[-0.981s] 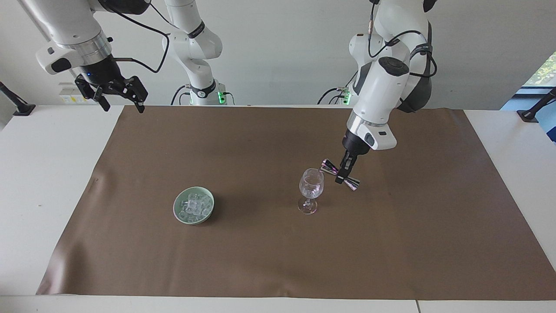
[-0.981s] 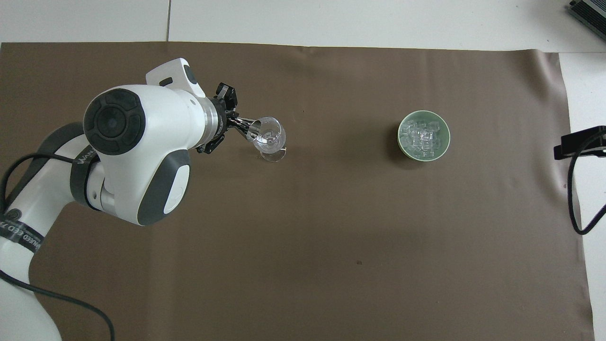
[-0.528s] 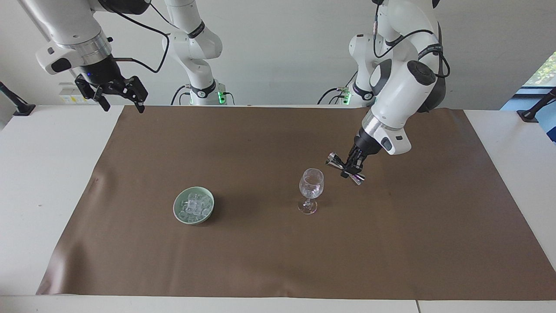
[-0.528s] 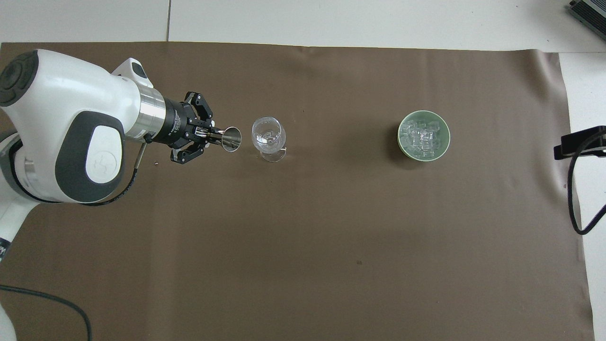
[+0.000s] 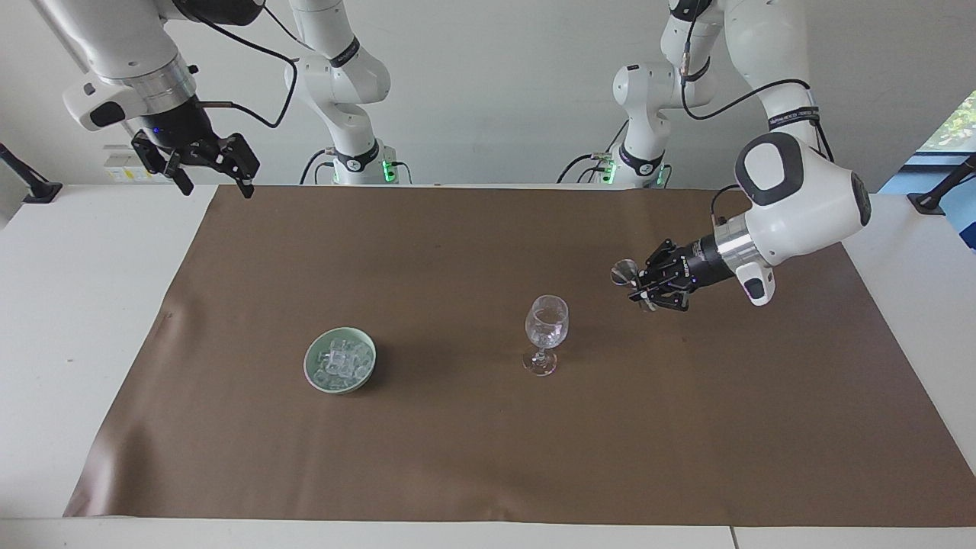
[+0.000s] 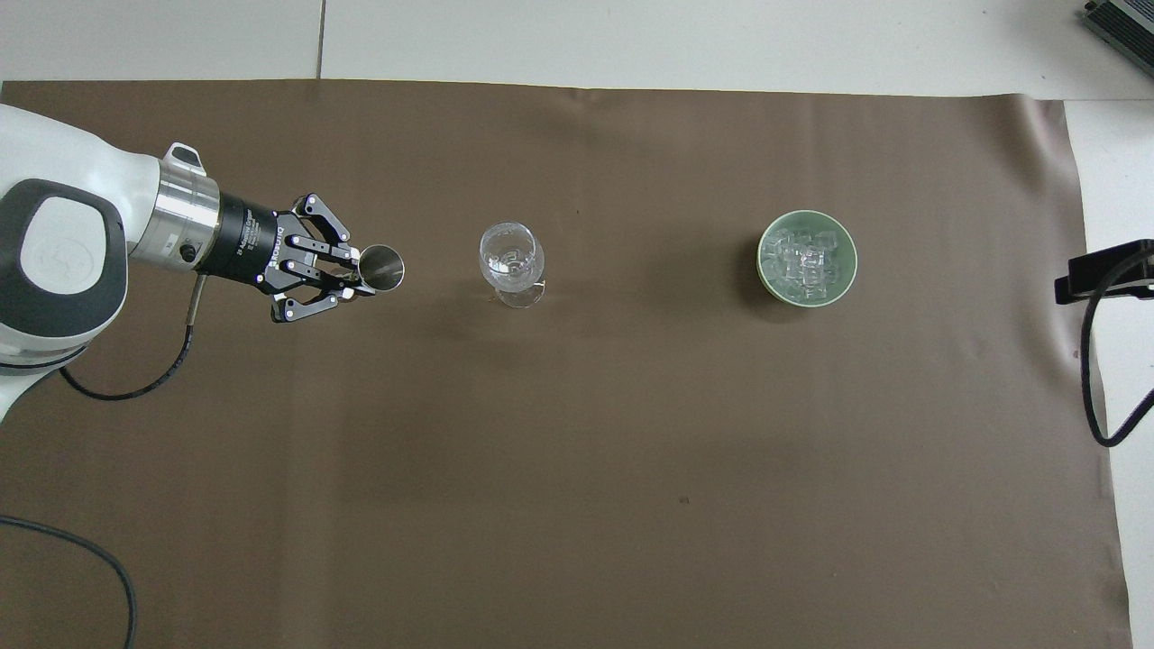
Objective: Pour wine and add ice with both arms
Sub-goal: 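Lower the jigger onto the mat with the left gripper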
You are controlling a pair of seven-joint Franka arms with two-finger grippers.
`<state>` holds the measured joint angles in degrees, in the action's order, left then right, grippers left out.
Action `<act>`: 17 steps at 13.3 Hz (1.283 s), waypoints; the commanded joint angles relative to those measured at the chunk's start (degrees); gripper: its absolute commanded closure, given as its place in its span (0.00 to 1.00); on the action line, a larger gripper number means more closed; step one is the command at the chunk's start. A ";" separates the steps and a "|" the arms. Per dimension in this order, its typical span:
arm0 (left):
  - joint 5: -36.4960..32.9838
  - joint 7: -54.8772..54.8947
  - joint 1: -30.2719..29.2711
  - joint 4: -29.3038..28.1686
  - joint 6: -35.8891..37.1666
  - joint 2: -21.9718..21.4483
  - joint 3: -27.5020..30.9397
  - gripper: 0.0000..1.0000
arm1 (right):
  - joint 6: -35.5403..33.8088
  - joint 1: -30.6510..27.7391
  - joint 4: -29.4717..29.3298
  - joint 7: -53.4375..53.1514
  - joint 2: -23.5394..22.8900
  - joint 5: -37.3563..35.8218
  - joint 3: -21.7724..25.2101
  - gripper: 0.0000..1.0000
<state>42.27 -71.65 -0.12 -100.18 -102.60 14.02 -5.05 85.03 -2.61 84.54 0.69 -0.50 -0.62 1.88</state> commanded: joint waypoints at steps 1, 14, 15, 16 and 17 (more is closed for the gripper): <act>5.44 6.42 -4.96 -0.01 4.15 3.02 -0.49 1.00 | -0.04 -0.11 0.98 -0.95 0.94 0.97 -0.12 0.00; 16.87 14.34 -19.47 0.51 8.38 14.45 -2.07 1.00 | -0.04 -0.11 0.89 -0.95 0.94 0.97 -0.12 0.00; 18.01 14.78 -20.69 0.60 8.38 15.41 -2.33 1.00 | -0.04 -0.11 0.98 -0.95 0.94 0.97 -0.12 0.00; 18.28 15.65 -21.49 0.69 8.20 16.64 -2.86 1.00 | -0.04 -0.11 0.89 -0.95 0.94 0.97 -0.12 0.00; 18.46 16.01 -22.37 0.86 7.77 17.17 -3.47 1.00 | -0.04 -0.11 0.98 -1.04 0.94 0.97 -0.03 0.00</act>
<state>59.25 -56.87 -20.27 -100.46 -95.73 29.32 -6.86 85.03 -2.61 84.54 0.69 -0.50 -0.62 1.88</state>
